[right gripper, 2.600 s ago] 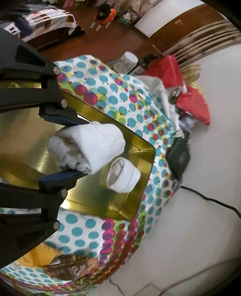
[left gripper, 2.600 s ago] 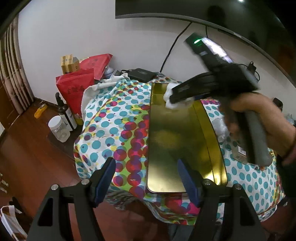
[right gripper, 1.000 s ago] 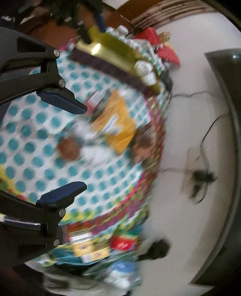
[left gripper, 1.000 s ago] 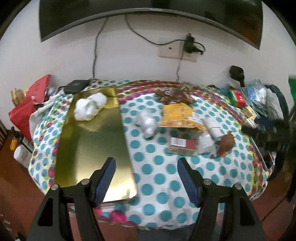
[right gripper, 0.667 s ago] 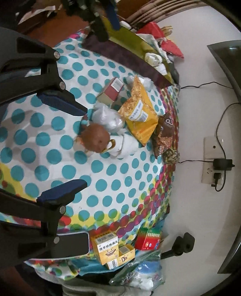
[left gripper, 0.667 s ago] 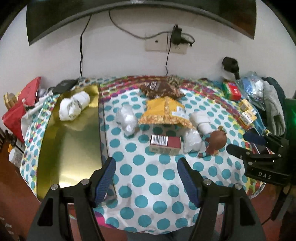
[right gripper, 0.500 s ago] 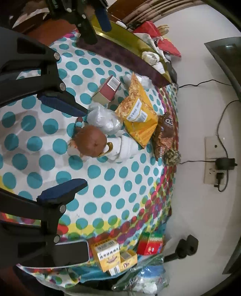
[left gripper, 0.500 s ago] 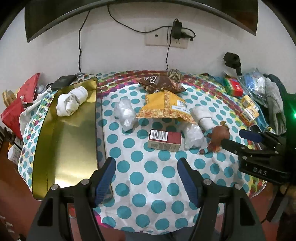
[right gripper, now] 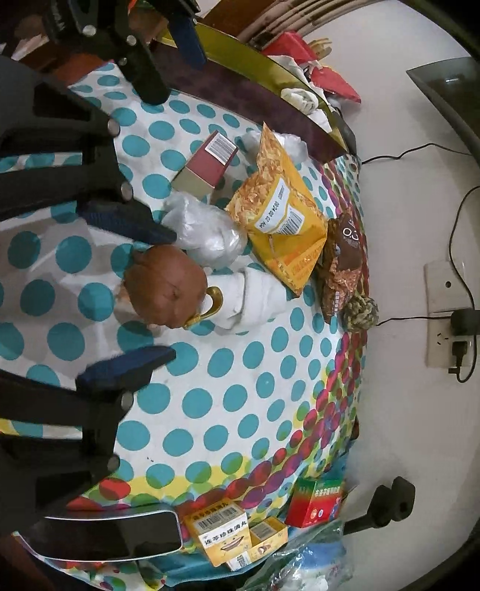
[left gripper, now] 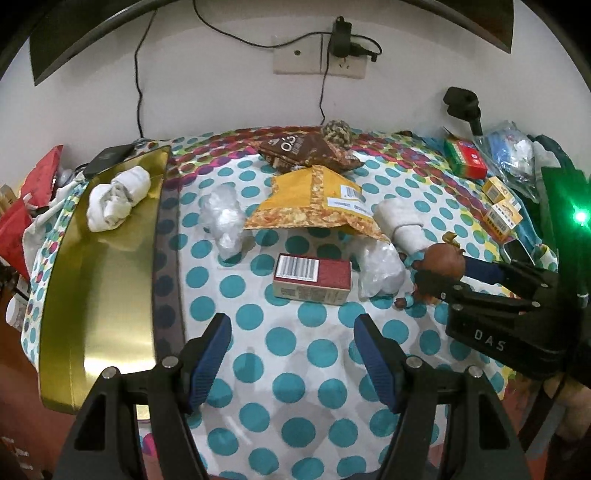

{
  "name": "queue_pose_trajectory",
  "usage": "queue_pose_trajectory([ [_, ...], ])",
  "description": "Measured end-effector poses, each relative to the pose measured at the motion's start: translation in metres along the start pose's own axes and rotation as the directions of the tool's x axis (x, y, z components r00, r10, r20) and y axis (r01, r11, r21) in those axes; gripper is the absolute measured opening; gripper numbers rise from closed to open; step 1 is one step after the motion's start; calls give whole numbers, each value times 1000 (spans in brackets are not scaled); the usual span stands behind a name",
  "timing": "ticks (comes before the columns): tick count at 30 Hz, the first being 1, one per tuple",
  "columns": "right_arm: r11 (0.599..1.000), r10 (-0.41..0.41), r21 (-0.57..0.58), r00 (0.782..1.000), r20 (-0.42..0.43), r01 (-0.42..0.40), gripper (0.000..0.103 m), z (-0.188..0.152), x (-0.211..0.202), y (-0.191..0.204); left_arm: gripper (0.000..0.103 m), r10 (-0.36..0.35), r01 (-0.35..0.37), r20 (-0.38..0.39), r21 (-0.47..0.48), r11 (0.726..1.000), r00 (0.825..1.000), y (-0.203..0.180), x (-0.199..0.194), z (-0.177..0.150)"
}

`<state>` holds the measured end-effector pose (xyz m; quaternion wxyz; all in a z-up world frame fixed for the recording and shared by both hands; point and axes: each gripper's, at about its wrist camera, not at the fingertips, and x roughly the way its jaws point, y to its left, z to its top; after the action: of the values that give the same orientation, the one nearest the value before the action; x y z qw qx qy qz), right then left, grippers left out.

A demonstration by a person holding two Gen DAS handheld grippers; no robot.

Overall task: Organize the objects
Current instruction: 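Grasp the brown round-headed figurine with the right tool, then reach the left tool under the orange snack bag toward the cream box while the right tool holds the figurine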

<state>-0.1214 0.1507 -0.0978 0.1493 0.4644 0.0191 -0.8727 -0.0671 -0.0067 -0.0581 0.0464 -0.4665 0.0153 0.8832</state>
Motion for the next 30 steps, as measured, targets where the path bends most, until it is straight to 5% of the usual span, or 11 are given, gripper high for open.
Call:
queue_pose_trajectory([
  [1,1000,19,2,1000,-2,-19,38,0,1,0,71,0,0,-2,1,1000,1000,-1,3,1],
  [8,999,34,5,999,1,-34,38,1,2,-5,71,-26,25,-24,-24,999,999,-6,27,8],
  [14,998,60,3,998,3,-60,38,-3,1,-9,71,-5,-5,-59,-170,985,998,-2,47,20],
  [22,997,74,-31,997,34,-73,37,-8,0,-9,71,62,-89,-90,-344,935,994,-1,58,31],
  [30,995,93,-47,994,59,-90,37,-11,0,-11,72,58,-116,-128,-507,854,990,5,67,39],
])
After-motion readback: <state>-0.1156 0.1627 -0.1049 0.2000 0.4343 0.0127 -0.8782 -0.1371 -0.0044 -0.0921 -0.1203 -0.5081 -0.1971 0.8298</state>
